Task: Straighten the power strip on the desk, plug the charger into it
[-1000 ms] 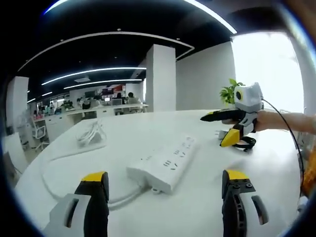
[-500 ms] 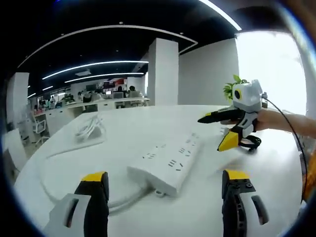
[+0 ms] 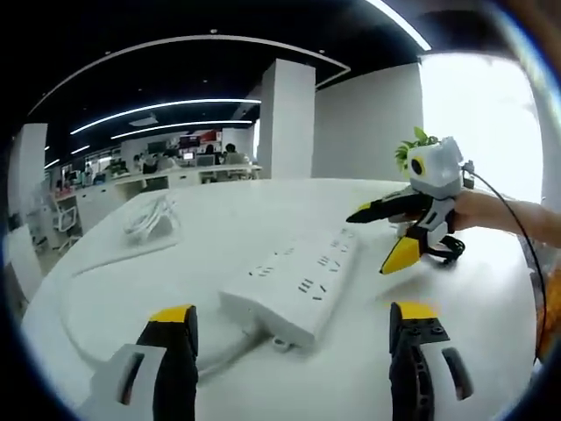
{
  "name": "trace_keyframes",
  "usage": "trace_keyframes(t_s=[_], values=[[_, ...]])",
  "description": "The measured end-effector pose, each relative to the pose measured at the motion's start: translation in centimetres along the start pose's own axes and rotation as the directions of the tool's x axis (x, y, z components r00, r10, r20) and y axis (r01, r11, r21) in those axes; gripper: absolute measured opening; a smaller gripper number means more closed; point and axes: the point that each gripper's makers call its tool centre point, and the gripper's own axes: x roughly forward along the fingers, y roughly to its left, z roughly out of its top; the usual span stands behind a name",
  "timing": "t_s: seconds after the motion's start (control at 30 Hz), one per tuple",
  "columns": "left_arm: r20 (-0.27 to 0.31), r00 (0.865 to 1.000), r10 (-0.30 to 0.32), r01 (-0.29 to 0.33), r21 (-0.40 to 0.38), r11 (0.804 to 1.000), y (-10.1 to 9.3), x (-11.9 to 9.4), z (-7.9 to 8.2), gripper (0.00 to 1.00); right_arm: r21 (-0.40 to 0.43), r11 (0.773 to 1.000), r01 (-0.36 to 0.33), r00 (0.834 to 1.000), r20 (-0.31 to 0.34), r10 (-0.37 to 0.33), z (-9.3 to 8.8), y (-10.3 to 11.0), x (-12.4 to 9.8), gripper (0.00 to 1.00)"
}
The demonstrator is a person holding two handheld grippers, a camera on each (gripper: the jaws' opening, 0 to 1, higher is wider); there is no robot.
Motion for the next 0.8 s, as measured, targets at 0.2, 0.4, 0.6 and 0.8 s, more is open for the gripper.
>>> trace_keyframes(t_s=[0.2, 0.4, 0.6, 0.8], values=[[-0.002, 1.0, -0.01, 0.01, -0.002, 1.0, -0.2, 0.1, -0.1, 0.88, 0.011, 1.0, -0.005, 1.0, -0.003, 0.005, -0.1, -0.1, 0.2, 0.82], [0.0, 1.0, -0.024, 0.024, 0.009, 1.0, -0.4, 0.4, -0.1, 0.81, 0.018, 1.0, -0.008, 1.0, -0.005, 0.008, -0.1, -0.2, 0.5, 0.8], [0.0, 1.0, -0.031, 0.031, 0.013, 0.999, -0.6, 0.8, -0.2, 0.8, 0.028, 0.999, -0.019, 1.0, -0.01, 0.019, -0.4, 0.0, 0.8, 0.77], [0.001, 1.0, -0.026, 0.026, 0.01, 1.0, -0.3, 1.1, -0.2, 0.79, 0.035, 0.999, -0.015, 1.0, -0.016, 0.016, -0.8, -0.2, 0.9, 0.77]])
